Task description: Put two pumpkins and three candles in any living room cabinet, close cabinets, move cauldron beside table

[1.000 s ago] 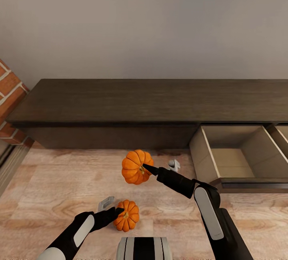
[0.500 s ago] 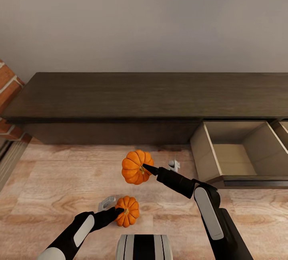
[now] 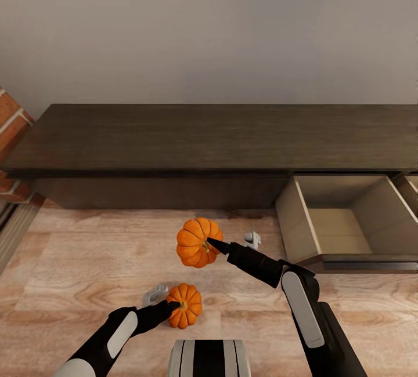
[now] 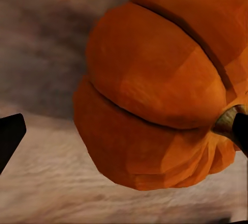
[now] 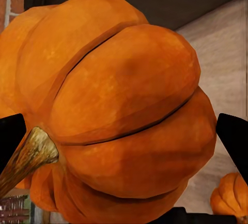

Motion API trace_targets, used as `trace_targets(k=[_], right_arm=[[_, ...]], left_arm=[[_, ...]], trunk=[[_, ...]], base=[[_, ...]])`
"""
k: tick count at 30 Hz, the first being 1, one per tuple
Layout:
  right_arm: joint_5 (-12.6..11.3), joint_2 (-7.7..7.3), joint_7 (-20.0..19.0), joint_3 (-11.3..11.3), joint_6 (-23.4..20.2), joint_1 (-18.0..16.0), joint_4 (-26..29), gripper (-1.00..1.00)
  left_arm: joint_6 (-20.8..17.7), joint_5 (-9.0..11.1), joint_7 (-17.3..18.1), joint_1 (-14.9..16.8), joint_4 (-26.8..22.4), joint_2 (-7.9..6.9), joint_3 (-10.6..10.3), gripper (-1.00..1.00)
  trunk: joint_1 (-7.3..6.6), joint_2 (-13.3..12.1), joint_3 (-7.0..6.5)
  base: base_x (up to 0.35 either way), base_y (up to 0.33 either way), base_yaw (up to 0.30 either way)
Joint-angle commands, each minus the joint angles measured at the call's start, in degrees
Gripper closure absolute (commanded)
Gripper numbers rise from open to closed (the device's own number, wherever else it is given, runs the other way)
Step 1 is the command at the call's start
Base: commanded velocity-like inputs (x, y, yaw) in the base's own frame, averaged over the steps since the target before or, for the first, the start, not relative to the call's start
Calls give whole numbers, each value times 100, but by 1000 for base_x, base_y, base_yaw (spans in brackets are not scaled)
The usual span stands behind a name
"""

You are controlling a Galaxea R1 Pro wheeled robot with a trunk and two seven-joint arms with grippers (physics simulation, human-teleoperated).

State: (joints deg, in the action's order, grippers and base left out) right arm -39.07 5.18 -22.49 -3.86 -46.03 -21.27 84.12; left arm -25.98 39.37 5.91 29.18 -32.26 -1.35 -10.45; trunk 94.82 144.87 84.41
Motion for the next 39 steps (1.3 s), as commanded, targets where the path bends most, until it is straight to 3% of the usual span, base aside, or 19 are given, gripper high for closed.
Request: trace_targets(k=[1, 6, 10, 18, 21, 39], right_arm=[[-13, 0, 4, -1, -3, 0, 0, 100], [-13, 1, 7, -1, -3, 0, -1, 100], [-13, 1, 7, -2, -3, 0, -1, 100], [-13, 1, 7, -2, -3, 0, -1, 100], [-13, 1, 8, -6, -3, 0, -1, 100], [-13, 1, 8, -10, -3, 0, -1, 100]], left_arm=[[-4, 1, -1, 0, 0, -7, -1, -100], [-9, 1, 5, 0, 0, -21, -1, -100], [-5, 1, 6, 0, 0, -31, -1, -100], [-4, 1, 6, 0, 0, -35, -1, -100], [-4, 1, 6, 0, 0, -32, -1, -100], [5, 1, 14, 0, 0, -39, 6, -100]], trunk=[[0, 0, 0], [0, 0, 0], [10, 5, 89], [10, 5, 89], [18, 9, 155], [18, 9, 155]], base=[[0, -75, 0], [0, -24, 0], [0, -3, 0], [0, 0, 0], [0, 0, 0], [0, -48, 0]])
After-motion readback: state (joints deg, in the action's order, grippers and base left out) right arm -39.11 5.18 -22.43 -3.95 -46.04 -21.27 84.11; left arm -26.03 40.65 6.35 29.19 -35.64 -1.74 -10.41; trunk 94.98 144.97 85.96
